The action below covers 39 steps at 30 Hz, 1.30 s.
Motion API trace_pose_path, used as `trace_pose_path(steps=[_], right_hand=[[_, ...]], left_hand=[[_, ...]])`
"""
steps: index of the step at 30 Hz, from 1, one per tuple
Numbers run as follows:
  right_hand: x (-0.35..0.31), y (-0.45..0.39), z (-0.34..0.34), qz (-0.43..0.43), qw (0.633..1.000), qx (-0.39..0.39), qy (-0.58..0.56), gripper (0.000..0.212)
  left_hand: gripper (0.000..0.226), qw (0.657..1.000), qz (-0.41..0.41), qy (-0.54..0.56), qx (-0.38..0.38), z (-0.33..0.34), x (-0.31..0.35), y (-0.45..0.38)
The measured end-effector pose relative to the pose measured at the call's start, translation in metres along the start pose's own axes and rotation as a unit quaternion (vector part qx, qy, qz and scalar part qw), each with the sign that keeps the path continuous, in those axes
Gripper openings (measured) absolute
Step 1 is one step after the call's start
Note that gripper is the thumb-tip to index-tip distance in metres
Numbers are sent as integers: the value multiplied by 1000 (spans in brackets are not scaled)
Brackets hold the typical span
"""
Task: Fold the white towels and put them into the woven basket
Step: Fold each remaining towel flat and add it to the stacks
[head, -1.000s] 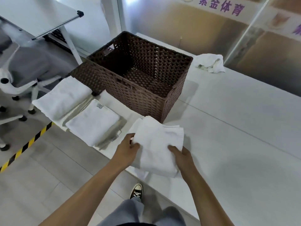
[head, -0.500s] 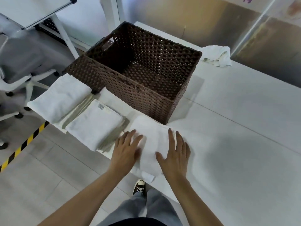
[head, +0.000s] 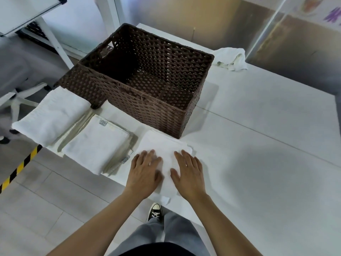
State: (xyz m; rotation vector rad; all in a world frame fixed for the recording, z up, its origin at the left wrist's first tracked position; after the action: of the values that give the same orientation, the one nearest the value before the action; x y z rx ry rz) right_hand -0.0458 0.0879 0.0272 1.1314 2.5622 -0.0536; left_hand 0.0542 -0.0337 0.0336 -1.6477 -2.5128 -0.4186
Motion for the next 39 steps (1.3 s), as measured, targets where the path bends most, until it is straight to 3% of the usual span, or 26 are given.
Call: trace_pose_path(steps=[6, 13, 21, 39], right_hand=[[27, 1, -20, 42, 998, 42, -17, 57], [97, -5, -45, 102, 993, 39, -36, 61], [193, -46, -64, 148, 986, 25, -67, 62], [372, -339, -108, 105, 994, 13, -27, 57]], left_hand=[[48, 999, 48, 3, 17, -8, 30, -18], [43, 993, 105, 37, 46, -21, 95, -66], [42, 995, 92, 38, 12, -9, 150, -148], [46, 997, 73, 13, 6, 40, 214, -424]])
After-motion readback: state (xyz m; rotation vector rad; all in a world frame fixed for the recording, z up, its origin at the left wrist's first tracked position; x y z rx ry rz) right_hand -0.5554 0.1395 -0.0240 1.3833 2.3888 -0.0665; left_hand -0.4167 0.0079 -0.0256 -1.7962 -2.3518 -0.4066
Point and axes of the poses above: each hand's wrist, its own y-axis away from the middle knuckle, its own z-axis out of the palm, x = y × z, the point moved 9 cm from there along -y, towards the middle knuckle, and after that the axes turned 3 degrees about z, right-handed, at the moved point
